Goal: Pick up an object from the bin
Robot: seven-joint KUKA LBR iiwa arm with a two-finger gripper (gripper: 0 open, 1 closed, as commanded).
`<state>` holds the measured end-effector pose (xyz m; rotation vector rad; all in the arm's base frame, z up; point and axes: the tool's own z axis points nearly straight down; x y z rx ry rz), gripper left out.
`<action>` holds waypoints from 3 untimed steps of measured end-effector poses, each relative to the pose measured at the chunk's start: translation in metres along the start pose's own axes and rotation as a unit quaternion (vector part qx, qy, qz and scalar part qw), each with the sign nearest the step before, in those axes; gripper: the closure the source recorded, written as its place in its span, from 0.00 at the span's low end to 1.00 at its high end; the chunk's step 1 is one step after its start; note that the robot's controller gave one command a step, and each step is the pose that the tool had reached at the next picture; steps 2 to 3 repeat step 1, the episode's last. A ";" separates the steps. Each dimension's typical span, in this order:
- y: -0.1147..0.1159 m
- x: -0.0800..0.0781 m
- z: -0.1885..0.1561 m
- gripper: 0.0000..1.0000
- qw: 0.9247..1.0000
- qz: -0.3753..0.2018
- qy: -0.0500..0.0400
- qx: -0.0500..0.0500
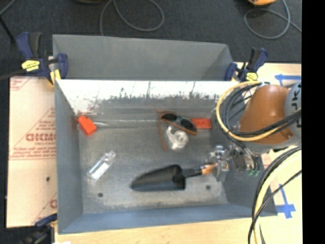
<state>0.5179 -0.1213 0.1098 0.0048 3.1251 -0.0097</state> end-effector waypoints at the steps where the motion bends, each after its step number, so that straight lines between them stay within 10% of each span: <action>1: 0.010 0.003 -0.165 1.00 1.000 -0.008 0.005 -0.001; 3: 0.010 0.003 -0.165 1.00 1.000 -0.008 0.005 -0.001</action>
Offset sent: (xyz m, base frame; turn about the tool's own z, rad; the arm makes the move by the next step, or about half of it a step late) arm 0.0000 0.0000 0.0000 0.0000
